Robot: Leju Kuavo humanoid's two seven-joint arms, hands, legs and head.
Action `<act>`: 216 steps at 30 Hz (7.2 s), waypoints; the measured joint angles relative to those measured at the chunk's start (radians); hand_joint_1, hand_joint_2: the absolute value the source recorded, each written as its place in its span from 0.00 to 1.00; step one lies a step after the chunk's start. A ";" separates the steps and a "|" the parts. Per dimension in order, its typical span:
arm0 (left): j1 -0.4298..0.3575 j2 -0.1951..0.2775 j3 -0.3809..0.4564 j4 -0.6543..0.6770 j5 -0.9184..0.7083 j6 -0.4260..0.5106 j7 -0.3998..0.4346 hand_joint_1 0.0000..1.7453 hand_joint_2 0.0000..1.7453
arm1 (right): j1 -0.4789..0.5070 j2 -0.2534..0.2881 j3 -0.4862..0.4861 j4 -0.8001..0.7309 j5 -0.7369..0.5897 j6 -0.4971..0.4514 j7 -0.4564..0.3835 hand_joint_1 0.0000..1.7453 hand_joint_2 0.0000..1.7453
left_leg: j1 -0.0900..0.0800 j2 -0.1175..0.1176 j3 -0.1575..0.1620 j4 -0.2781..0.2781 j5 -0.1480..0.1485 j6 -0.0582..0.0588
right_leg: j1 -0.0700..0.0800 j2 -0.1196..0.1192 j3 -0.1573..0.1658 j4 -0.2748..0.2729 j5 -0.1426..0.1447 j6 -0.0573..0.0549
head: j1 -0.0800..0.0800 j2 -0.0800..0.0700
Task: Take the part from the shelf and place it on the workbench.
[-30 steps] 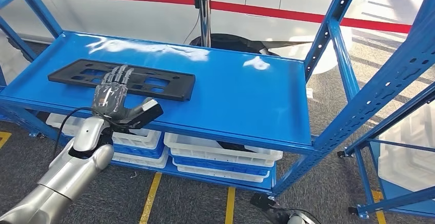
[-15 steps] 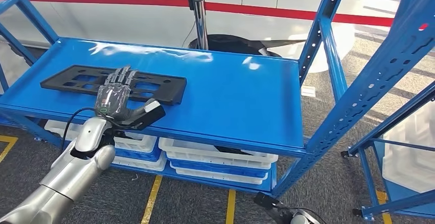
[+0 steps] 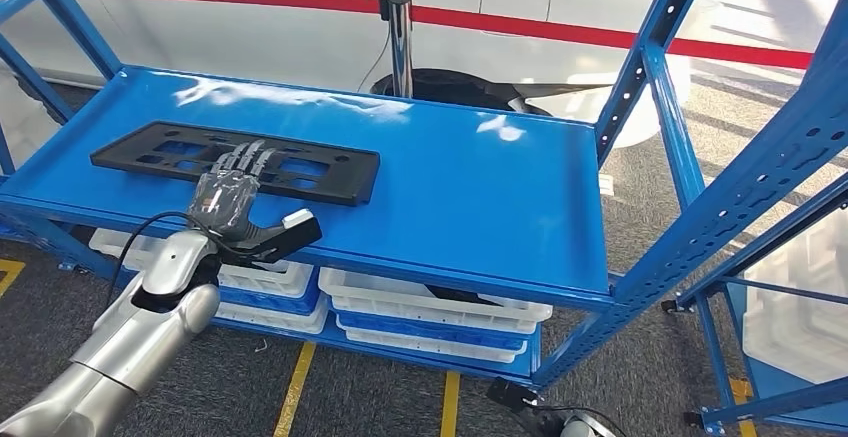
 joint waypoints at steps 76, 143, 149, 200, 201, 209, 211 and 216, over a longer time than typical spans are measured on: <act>-0.069 0.066 0.002 0.100 -0.082 0.117 -0.059 0.00 1.00 | -0.027 0.016 0.002 0.000 0.081 0.028 -0.008 0.00 0.00 | -0.002 0.001 -0.072 0.179 -0.107 -0.044 | -0.003 0.003 0.070 -0.171 0.106 -0.041 | -0.003 0.000; -0.498 0.019 0.317 -0.177 0.918 -0.266 -0.112 1.00 1.00 | 0.000 -0.011 -0.041 0.000 0.023 -0.013 -0.048 0.00 0.00 | 0.021 0.005 -0.070 0.143 -0.041 -0.061 | -0.014 0.005 0.065 -0.156 0.096 -0.031 | -0.002 0.000; -0.570 0.069 0.391 -0.458 1.395 -0.373 0.110 1.00 1.00 | 0.032 -0.009 -0.068 0.003 0.001 -0.029 -0.056 0.00 0.00 | 0.013 0.001 -0.002 0.006 -0.010 -0.032 | -0.016 0.011 0.062 -0.149 0.081 -0.001 | -0.001 0.000; 0.181 -0.159 0.223 -1.126 1.677 -0.352 0.227 1.00 1.00 | 0.031 0.011 -0.159 0.005 -0.028 -0.082 -0.086 0.00 0.00 | 0.007 0.002 -0.097 0.276 -0.156 -0.043 | -0.010 0.005 0.088 -0.163 0.087 -0.030 | 0.000 0.000; 0.186 -0.159 0.223 -1.126 1.676 -0.354 0.227 1.00 1.00 | 0.030 0.011 -0.164 0.005 -0.033 -0.079 -0.085 0.00 0.00 | 0.007 0.002 -0.115 0.312 -0.162 -0.043 | -0.009 0.006 0.088 -0.163 0.087 -0.030 | 0.000 0.000; 0.199 -0.160 0.220 -1.127 1.680 -0.382 0.227 1.00 1.00 | 0.013 0.014 -0.190 0.005 -0.052 -0.042 -0.071 0.00 0.00 | 0.000 -0.018 0.032 0.007 -0.034 -0.021 | -0.004 0.035 0.081 -0.163 0.092 -0.008 | 0.000 0.000; 0.202 -0.164 0.219 -1.127 1.680 -0.386 0.227 1.00 1.00 | 0.014 0.012 -0.195 0.005 -0.054 -0.037 -0.068 0.00 0.00 | 0.003 -0.011 0.033 0.003 -0.029 -0.011 | -0.006 0.028 0.073 -0.146 0.079 0.002 | 0.001 0.000; 0.211 -0.169 0.217 -1.127 1.679 -0.389 0.228 1.00 1.00 | 0.012 0.013 -0.201 0.005 -0.055 -0.031 -0.062 0.00 0.00 | 0.003 0.012 0.034 0.000 -0.027 0.004 | -0.008 0.005 -0.062 0.136 -0.043 0.018 | 0.003 0.000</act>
